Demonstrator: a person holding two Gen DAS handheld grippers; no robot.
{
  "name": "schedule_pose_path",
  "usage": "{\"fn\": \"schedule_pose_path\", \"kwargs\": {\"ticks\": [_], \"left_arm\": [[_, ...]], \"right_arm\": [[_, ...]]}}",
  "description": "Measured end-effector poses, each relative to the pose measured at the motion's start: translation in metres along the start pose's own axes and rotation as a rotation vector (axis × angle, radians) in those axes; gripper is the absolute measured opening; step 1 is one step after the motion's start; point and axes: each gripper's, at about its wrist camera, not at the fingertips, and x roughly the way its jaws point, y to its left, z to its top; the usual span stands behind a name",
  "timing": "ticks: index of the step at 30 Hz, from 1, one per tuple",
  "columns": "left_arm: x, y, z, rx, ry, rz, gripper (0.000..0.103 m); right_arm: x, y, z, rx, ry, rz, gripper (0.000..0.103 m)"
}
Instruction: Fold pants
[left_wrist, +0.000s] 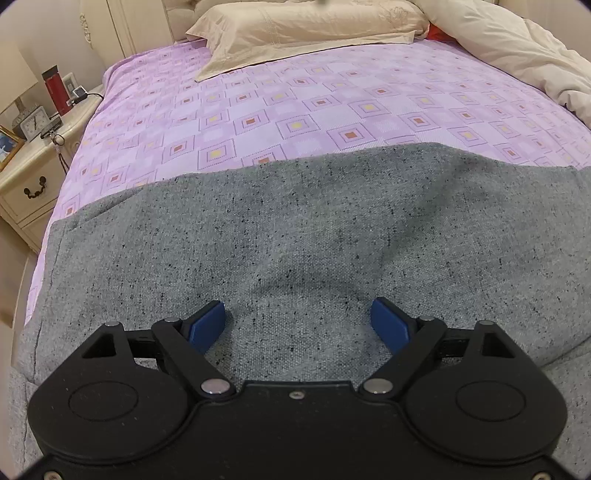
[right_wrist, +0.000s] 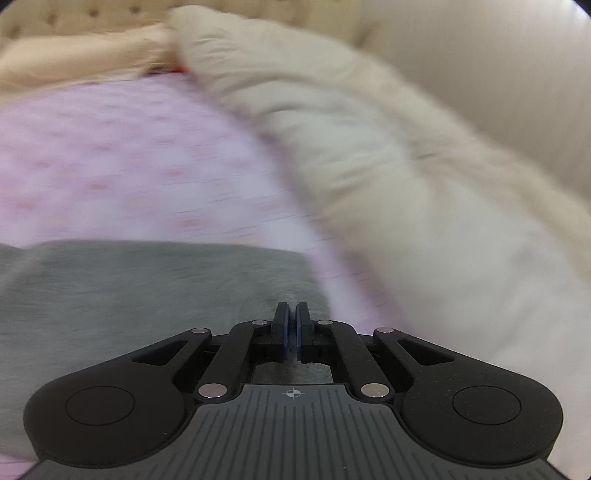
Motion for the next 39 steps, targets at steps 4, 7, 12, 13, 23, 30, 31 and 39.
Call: {"fn": "schedule_pose_path", "kwargs": {"ticks": [4,7,12,13,23,30,31,39], "left_arm": [[0.001,0.0,0.001,-0.003,0.004,-0.002,0.089],[0.001,0.0,0.001,-0.005,0.004,-0.002,0.089],[0.001,-0.001,0.0,-0.01,0.001,0.008,0.089],[0.001,-0.001,0.0,-0.011,0.0,0.009,0.089],[0.001,-0.001,-0.001,-0.012,0.001,0.013,0.089],[0.002,0.001,0.0,-0.018,0.004,0.007,0.09],[0.002,0.001,0.0,-0.02,0.002,0.008,0.09],[0.002,0.0,-0.001,-0.023,-0.001,0.013,0.09]], "right_arm": [[0.002,-0.028,-0.005,0.163,0.019,0.037,0.002],[-0.027,-0.029,-0.001,0.221,-0.145,0.204,0.004],[-0.038,0.013,0.021,0.153,-0.106,0.495,0.032],[-0.039,0.024,0.024,0.135,-0.09,0.525,0.032],[-0.025,0.124,0.051,-0.003,0.002,0.616,0.055],[-0.028,0.136,0.049,-0.298,0.125,0.767,0.058],[-0.031,0.133,0.048,-0.326,0.14,0.783,0.058],[-0.052,0.127,0.037,-0.392,0.167,0.83,0.052]]}}
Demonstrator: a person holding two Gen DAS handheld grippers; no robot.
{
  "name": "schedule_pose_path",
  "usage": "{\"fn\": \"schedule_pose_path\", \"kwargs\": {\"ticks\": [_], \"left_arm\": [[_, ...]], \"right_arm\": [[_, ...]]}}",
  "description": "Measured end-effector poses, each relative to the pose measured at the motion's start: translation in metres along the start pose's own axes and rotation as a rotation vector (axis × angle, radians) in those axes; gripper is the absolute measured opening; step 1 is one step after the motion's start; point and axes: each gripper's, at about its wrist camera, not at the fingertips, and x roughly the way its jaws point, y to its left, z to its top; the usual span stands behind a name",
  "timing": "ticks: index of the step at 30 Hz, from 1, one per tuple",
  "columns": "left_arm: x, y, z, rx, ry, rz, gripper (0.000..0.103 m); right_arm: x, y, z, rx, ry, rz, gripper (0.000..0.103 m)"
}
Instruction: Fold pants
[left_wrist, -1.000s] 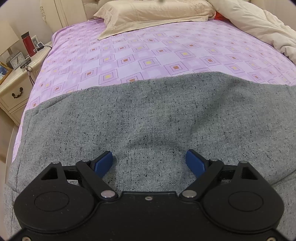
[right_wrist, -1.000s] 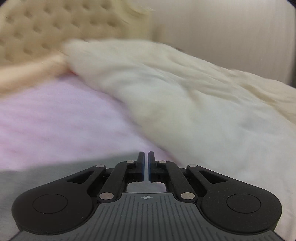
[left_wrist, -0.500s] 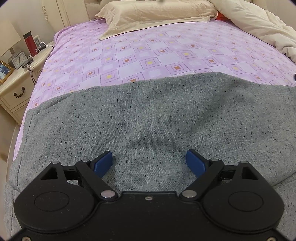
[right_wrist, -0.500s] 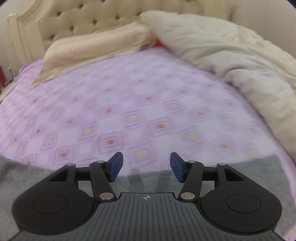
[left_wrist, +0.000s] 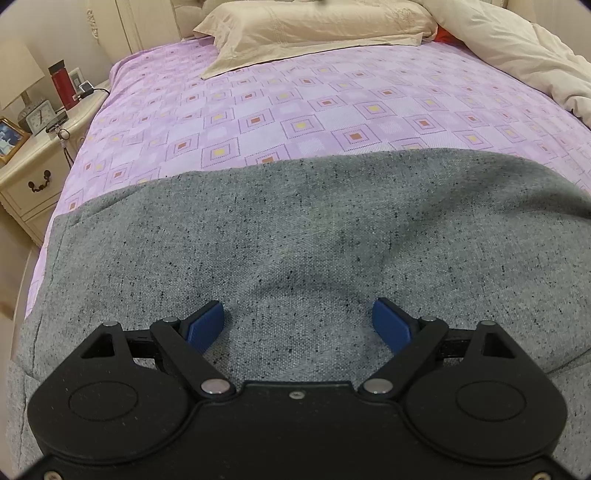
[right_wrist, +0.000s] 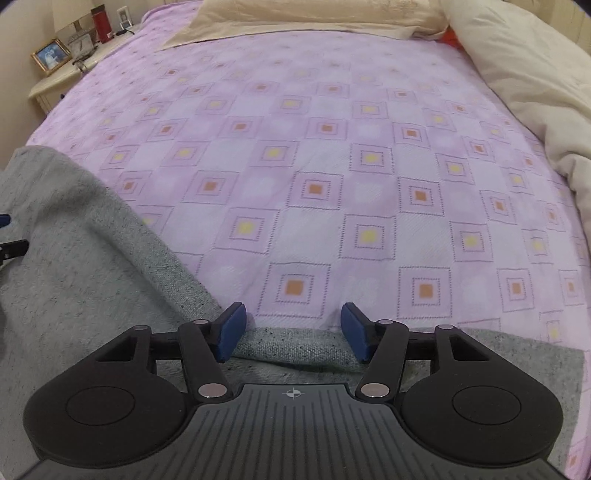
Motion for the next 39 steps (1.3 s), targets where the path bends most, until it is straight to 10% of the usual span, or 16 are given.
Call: {"fn": "schedule_pose_path", "kwargs": {"ticks": [16,19,21,23,30,39], "left_arm": [[0.0,-0.001,-0.002,0.001,-0.005,0.004,0.09],[0.0,-0.001,-0.002,-0.001,-0.006,0.004,0.09],[0.0,0.0,-0.003,-0.001,-0.006,0.003,0.09],[-0.001,0.001,-0.002,-0.003,-0.007,-0.001,0.09],[-0.012,0.012,0.005,0.009,-0.006,-0.048,0.076],[-0.064,0.045,0.016,-0.202,-0.064,-0.198,0.083]], "right_arm": [[0.003,0.02,0.01,0.055,-0.066,0.273,0.049],[0.006,0.049,0.009,-0.083,-0.058,0.216,0.044],[0.007,0.068,0.007,-0.192,-0.069,0.145,0.011],[0.002,0.08,0.004,-0.244,-0.102,0.099,0.006],[-0.058,0.111,-0.032,-0.367,-0.264,0.019,0.006],[-0.073,0.162,-0.094,-0.517,-0.197,0.024,0.006]]}}
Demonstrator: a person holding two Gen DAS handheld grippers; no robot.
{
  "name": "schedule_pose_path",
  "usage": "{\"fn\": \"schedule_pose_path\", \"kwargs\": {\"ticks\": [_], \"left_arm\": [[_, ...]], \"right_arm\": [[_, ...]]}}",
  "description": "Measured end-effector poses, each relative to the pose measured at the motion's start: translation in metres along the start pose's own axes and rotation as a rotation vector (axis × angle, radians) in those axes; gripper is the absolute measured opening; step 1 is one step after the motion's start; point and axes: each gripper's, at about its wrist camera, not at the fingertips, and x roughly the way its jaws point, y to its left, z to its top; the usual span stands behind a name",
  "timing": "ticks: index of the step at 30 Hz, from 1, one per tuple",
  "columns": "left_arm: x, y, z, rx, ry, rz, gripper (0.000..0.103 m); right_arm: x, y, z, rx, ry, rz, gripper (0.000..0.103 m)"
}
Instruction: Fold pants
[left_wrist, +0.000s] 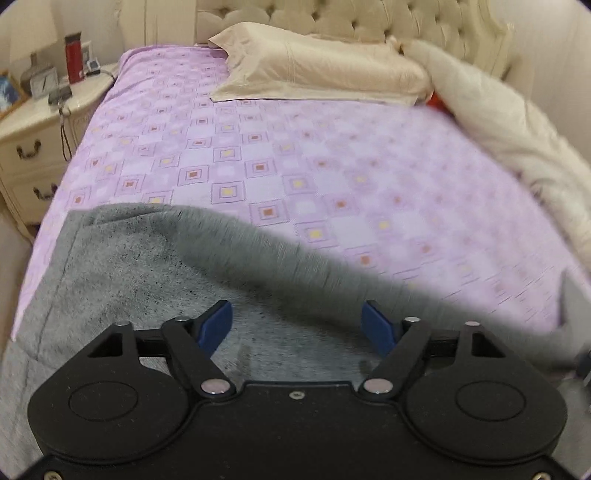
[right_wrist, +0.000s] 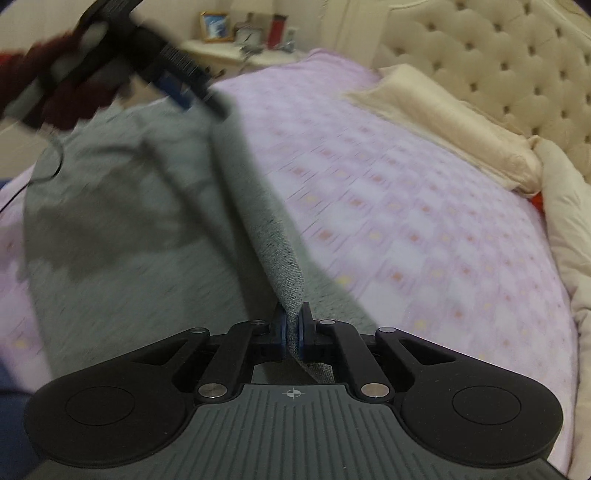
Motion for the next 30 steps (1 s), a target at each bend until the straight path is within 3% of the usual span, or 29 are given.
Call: {"fn": "schedule_pose_path", "kwargs": {"ticks": [3,7,16,17,18,19,20,23,30], "left_arm": [[-0.003,0.004,0.004,-0.054,0.017,-0.031,0.084],[0.011,0.004,0.011,-0.095,0.099,-0.027,0.084],[0.046,-0.014,0.027,-0.083,0.229,0.057,0.084],[0.053,-0.016,0.027,-0.075,0.256,0.075,0.081],[0.059,-0.017,0.026,-0.059,0.285,0.092,0.063],[0.063,-0.018,0.023,-0.044,0.312,0.094,0.03],[0.063,-0.017,0.02,-0.052,0.326,0.085,0.021],[0.041,-0.011,0.009,-0.094,0.27,0.061,0.015],[-0.031,-0.008,-0.034,-0.047,0.127,-0.014,0.015]], "right_arm": [[0.005,0.016,-0.005,-0.035,0.021,-0.012,0.006],[0.011,0.029,-0.006,-0.074,0.038,-0.036,0.006],[0.016,0.034,-0.012,-0.056,0.033,-0.064,0.006],[0.017,0.034,-0.012,-0.05,0.029,-0.068,0.006],[0.015,0.034,-0.014,-0.044,0.024,-0.073,0.006],[0.013,0.035,-0.016,-0.034,0.018,-0.079,0.007],[0.01,0.034,-0.017,-0.021,0.007,-0.083,0.007],[-0.006,0.027,-0.023,0.086,-0.062,-0.089,0.008],[-0.066,-0.016,-0.045,0.481,-0.269,-0.008,0.02]]}}
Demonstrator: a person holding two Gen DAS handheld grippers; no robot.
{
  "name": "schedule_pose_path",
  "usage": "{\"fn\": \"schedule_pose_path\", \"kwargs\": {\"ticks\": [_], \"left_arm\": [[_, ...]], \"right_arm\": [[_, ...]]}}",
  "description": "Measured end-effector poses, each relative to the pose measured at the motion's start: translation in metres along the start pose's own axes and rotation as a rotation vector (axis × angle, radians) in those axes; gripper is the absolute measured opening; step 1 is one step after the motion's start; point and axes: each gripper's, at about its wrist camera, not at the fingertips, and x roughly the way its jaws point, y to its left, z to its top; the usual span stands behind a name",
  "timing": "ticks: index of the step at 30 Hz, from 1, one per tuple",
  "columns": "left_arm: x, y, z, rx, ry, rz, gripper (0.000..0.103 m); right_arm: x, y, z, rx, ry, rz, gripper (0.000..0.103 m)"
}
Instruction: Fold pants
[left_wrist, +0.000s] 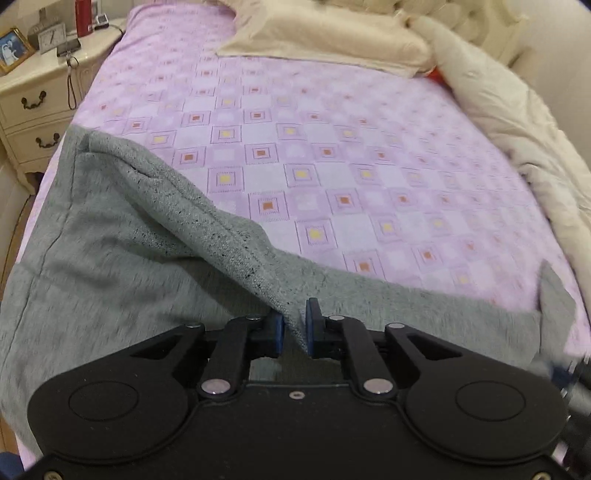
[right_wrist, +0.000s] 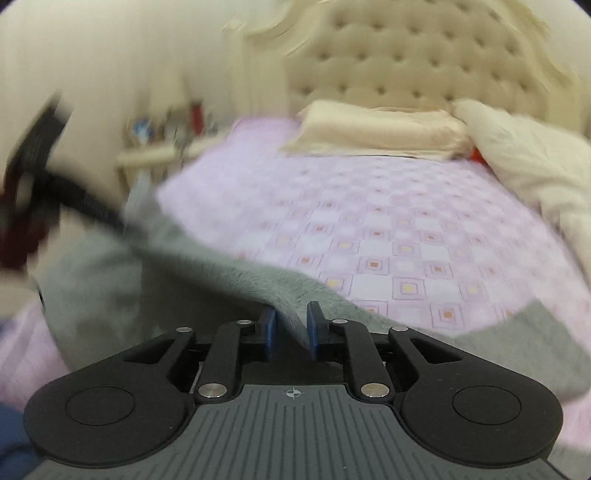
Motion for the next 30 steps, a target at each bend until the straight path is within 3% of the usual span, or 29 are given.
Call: {"fn": "schedule_pose_path", "kwargs": {"ticks": [5,6,8,10,12,13,14,16,21,26,27,28,29,30], "left_arm": [[-0.014,-0.002,-0.035,0.041,-0.031,0.018,0.015],[-0.011,-0.002,-0.036,0.047,-0.033,0.029,0.015],[-0.007,0.0,-0.041,0.038,-0.015,0.025,0.015],[-0.002,0.004,-0.044,0.032,0.006,0.021,0.015],[-0.002,0.006,-0.048,0.036,0.013,0.019,0.015],[-0.001,0.006,-0.049,0.039,0.016,0.018,0.015],[0.0,0.005,-0.049,0.044,0.015,0.018,0.015],[0.0,0.005,-0.048,0.048,0.016,0.018,0.015],[-0.001,0.006,-0.047,0.039,0.021,0.009,0.015],[0.004,0.008,-0.048,0.035,0.027,0.009,0.015],[0.005,0.009,-0.047,0.036,0.03,0.01,0.015],[0.006,0.009,-0.047,0.035,0.031,0.011,0.015],[0.007,0.009,-0.046,0.036,0.032,0.011,0.015],[0.007,0.009,-0.045,0.036,0.031,0.009,0.015]], "right_arm": [[-0.021,-0.036,0.003,0.235,-0.006,0.08,0.021],[-0.025,-0.045,0.002,0.287,-0.025,0.062,0.021],[-0.027,-0.056,0.003,0.345,-0.063,-0.088,0.021],[-0.02,-0.064,0.01,0.336,-0.057,-0.336,0.021],[-0.005,-0.068,0.016,0.34,-0.059,-0.636,0.021],[0.006,-0.071,0.019,0.356,-0.05,-0.752,0.021],[0.02,-0.077,0.022,0.367,-0.015,-0.807,0.021],[0.045,-0.089,0.026,0.395,0.035,-0.787,0.02],[0.107,-0.095,0.034,0.347,0.117,-0.843,0.02],[0.138,-0.09,0.018,0.278,0.293,-0.931,0.02],[0.136,-0.089,0.016,0.256,0.274,-0.938,0.02],[0.133,-0.091,0.017,0.249,0.288,-0.924,0.019],[0.128,-0.094,0.018,0.263,0.286,-0.886,0.001],[0.119,-0.1,0.02,0.302,0.274,-0.852,0.002]]}}
